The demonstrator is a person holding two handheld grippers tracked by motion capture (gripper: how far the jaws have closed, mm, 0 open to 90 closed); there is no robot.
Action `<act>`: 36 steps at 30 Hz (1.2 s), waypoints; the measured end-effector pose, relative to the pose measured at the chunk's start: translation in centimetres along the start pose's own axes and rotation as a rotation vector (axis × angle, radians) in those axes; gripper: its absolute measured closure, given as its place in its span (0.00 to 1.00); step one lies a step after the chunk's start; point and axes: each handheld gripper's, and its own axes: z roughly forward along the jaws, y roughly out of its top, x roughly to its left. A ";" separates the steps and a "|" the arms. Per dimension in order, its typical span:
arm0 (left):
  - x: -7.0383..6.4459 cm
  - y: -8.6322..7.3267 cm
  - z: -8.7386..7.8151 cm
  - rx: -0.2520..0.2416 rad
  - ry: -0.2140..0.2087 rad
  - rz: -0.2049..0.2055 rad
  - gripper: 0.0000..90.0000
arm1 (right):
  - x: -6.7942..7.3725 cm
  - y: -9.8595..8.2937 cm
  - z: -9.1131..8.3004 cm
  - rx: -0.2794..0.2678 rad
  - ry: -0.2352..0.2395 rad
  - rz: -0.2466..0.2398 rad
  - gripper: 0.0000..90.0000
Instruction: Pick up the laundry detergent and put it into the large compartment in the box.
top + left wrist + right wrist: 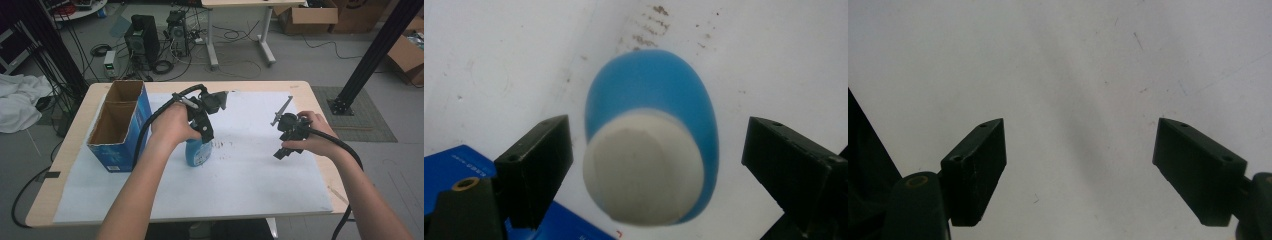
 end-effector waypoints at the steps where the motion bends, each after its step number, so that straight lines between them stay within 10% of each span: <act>1: 0.0 0.1 0.2 0.003 0.004 0.002 0.15 | 0.0 0.0 0.0 0.001 0.000 0.002 0.24; 36: 0.2 0.4 1.8 0.026 0.006 -0.063 0.25 | -0.5 -0.4 0.7 0.006 0.004 0.016 0.24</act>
